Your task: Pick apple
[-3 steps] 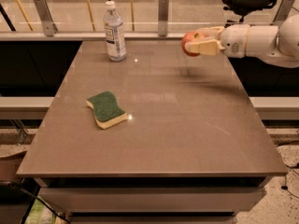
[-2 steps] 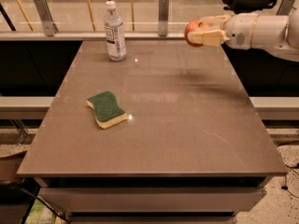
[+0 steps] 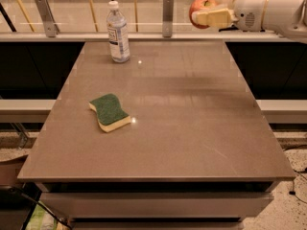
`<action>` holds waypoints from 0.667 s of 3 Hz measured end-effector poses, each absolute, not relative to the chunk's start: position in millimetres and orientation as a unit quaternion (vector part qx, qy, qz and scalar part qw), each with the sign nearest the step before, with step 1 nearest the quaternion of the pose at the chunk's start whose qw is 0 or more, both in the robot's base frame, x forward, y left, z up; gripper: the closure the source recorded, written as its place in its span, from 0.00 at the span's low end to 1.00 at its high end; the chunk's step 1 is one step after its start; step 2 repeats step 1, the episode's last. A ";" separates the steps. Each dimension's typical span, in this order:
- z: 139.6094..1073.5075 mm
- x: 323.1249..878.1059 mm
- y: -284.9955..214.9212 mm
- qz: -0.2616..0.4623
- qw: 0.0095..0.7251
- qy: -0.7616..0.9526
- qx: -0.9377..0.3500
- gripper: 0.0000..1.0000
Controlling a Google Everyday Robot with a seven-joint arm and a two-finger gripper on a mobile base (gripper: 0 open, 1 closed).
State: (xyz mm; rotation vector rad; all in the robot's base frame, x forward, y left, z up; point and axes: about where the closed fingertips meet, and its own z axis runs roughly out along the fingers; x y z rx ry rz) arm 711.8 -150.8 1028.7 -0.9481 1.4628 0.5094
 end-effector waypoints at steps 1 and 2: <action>1030.3 711.4 -150.2 0.220 0.616 0.634 -0.412 1.00; 1030.3 711.4 -150.2 0.220 0.616 0.634 -0.412 1.00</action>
Offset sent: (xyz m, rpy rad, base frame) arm 0.0000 0.0000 0.0000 0.0000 0.0000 0.0000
